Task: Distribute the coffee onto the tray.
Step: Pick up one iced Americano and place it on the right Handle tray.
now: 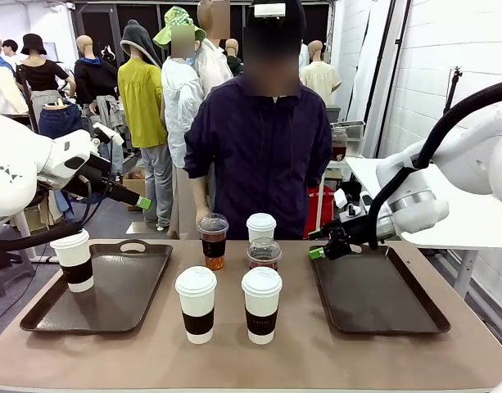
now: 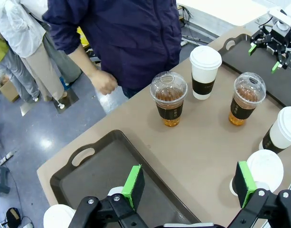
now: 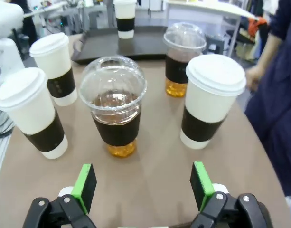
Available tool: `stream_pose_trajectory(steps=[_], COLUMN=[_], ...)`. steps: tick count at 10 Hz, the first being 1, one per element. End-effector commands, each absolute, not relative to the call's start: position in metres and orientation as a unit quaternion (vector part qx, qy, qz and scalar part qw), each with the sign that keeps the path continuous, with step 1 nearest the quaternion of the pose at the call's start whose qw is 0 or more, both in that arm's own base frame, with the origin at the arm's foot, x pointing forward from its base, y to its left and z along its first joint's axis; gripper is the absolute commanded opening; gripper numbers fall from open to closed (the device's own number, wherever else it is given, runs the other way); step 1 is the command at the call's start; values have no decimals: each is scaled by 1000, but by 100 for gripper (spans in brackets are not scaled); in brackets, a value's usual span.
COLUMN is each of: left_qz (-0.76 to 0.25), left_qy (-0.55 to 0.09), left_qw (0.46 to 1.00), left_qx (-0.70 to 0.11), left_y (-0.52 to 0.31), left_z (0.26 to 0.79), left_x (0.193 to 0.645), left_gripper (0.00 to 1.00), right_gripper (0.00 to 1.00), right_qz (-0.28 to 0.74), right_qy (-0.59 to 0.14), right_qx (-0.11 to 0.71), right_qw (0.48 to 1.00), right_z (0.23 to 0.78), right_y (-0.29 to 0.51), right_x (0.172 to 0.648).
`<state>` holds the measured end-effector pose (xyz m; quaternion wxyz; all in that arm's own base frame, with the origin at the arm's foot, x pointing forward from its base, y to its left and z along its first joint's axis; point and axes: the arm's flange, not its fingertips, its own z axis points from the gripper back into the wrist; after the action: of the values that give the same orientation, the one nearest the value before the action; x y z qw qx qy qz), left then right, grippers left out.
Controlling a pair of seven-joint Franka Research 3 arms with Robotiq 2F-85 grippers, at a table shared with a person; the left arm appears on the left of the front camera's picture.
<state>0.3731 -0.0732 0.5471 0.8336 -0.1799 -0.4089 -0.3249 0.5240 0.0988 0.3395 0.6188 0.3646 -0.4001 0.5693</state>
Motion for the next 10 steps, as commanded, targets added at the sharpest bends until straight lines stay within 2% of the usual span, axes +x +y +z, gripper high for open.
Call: stream_pose_trajectory(steps=[1,6,10], left_qz=[-324,-324,-324], left_qy=[-409,-409,-409], left_qw=[833,833,833], left_qx=[-184,-184,-184], left_y=[-72,-72,-72], left_z=[547,547,547], left_x=[373,373,373], left_gripper=[100,100,100], right_gripper=[100,100,100], right_qz=[568,538,538], right_qy=[-427,-446,-429], right_qx=[388,429,432], right_qw=[587,571,583], right_z=[325,284,280], right_y=[103,114,114], right_x=[535,533,529])
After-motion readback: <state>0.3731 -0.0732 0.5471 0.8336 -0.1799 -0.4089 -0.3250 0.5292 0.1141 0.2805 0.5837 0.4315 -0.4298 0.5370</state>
